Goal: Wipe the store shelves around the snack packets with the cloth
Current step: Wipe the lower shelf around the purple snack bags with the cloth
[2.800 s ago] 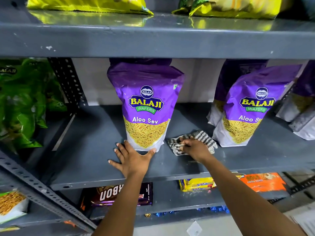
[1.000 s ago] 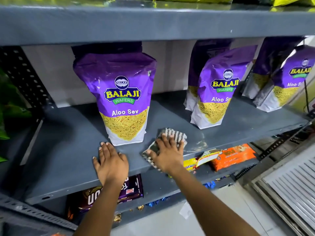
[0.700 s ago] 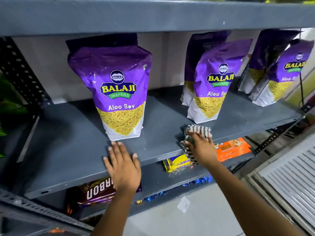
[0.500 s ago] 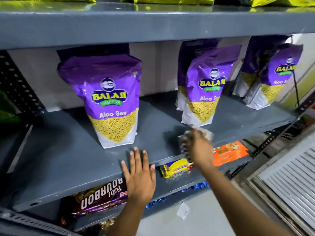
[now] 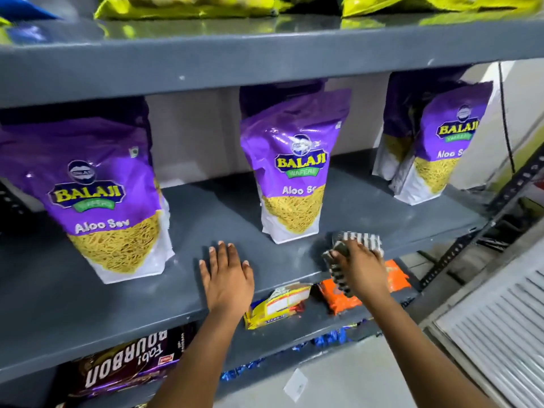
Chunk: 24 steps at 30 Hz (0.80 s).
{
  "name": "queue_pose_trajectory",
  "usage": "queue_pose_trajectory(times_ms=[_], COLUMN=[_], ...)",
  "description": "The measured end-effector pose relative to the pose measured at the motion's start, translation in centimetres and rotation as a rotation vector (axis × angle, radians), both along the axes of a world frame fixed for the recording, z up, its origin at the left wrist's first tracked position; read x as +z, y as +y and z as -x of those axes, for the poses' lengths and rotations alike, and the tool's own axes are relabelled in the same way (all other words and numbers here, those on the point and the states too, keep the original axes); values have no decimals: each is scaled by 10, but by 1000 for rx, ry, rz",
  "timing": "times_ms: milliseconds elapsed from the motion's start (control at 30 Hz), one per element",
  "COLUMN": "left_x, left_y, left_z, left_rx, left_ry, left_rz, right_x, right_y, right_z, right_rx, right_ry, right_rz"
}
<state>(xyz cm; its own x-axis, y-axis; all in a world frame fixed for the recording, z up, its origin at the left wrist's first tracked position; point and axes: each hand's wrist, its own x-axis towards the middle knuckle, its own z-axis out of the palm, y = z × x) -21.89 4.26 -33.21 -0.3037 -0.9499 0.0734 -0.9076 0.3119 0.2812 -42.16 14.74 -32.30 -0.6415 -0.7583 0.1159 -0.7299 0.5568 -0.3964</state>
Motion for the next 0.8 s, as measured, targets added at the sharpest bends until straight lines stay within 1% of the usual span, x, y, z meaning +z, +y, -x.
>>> queue_pose_trajectory(times_ms=[33,100,133,167,233,300,367,400,433,500,567,633,667,700,733,800], left_x=[0,0,-1,-4,-11,-16,-17,-17,-17,-17,-17,-20,-21,-22,-22,-25], left_y=[-2,-7,-8,-9,-9,-8,-8,-8,-8,-8,-8,-10,-11,-12,-12,-16], left_z=[12,33,43,51,60,63,64,64,64,65,65,65,65,65,65,67], left_rx=[30,79,94,104,125,142,164,165,157,150,151,157,162,170,174,157], left_ry=[5,16,9,-4,-53,-77,-64,-69,-75,-90,-105,-121,-119,-105,-89,-117], left_rz=[-12,-49,-79,-108,-117,-92,-86,-93,-95,-87,-71,-55,-57,-60,-66,-64], right_x=[4,1,-4,-12,-18,-17,-2,6,17,42,57,54,45,32,19,3], right_y=[-4,-11,-7,-4,1,7,6,-1,-13,-52,-100,-149,-167,-181,-188,-192], right_z=[-1,-20,-29,-26,4,42,71,82,90,103,115,127,131,134,135,137], right_rx=[39,284,404,449,412,341,273,229,160,18,-61,-67,-33,20,66,110], right_ry=[-16,-28,28,119,172,102,9,-37,-54,-97,-124,-176,-222,-226,-193,-123], right_rz=[39,9,-45,-36,-33,-24,-32,13,105,240,265,150,40,-75,-181,-263])
